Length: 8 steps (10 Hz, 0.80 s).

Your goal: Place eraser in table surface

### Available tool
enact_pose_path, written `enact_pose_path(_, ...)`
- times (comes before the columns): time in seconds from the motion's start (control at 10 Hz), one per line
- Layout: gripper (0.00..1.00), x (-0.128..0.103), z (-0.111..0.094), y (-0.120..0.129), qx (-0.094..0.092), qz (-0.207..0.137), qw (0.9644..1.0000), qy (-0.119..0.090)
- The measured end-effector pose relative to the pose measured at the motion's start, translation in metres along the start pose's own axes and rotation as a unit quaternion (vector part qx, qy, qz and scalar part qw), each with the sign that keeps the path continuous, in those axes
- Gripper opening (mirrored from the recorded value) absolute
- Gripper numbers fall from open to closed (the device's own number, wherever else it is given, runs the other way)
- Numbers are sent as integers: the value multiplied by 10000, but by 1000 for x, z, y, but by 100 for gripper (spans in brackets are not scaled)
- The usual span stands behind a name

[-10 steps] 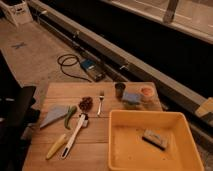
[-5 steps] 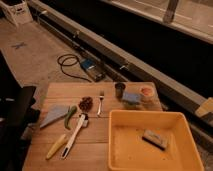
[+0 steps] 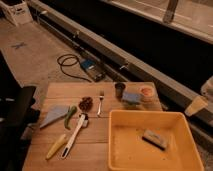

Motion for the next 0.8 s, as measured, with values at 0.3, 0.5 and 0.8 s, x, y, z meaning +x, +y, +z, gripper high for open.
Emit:
enact_pose_path(0.3,80,-1,47,60,-226,-349,9991,69)
enact_pose_path(0.5,80,14,63,95,-216,-551,9982,110)
enact_pose_path(0.8,80,24,73,119,-198,-718,9971,134)
